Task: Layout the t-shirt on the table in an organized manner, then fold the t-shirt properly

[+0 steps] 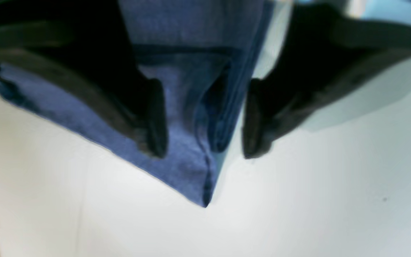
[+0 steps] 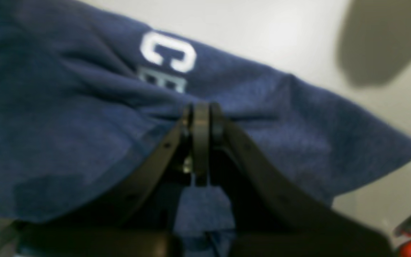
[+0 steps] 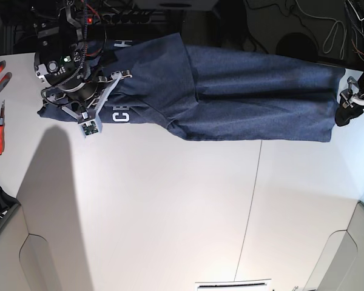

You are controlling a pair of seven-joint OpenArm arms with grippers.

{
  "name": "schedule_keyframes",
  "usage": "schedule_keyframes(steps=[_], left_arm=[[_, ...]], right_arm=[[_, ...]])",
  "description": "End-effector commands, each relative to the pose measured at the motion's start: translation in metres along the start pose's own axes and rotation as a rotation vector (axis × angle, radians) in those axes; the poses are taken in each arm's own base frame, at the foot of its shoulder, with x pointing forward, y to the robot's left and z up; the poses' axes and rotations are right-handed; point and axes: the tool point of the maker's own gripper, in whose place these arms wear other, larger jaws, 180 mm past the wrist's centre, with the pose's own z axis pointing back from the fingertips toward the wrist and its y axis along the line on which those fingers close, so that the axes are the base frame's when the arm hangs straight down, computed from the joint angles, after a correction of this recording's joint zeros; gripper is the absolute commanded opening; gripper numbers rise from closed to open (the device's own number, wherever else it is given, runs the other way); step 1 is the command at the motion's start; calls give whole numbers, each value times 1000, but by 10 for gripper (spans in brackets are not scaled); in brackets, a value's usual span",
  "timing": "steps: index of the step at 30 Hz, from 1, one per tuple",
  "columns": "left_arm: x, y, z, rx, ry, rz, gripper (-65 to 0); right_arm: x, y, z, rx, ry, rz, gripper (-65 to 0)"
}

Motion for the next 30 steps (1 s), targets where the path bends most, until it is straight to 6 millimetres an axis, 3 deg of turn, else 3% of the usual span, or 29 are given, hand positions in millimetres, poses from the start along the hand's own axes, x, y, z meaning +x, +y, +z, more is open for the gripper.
schedule_keyframes(steps=[1, 7, 11, 20, 25, 30], left_arm=[[19, -1, 4, -12, -47, -31, -208], [19, 0, 4, -11, -48, -30, -195], [24, 8, 9, 8, -76, -10, -195], [23, 33, 34, 69, -151, 62, -195], [9, 39, 42, 97, -208, 141, -195], [-4, 32, 35, 88, -183, 152, -194]], right_arm=[[1, -2, -2, 2, -5, 0, -650], [-39, 4, -28, 37, 112, 11, -650], [-53, 4, -34, 38, 156, 10, -650], [-48, -29, -33, -31, 152, 48, -650], [-42, -33, -33, -40, 139, 43, -650], [-42, -33, -33, -39, 139, 42, -650]])
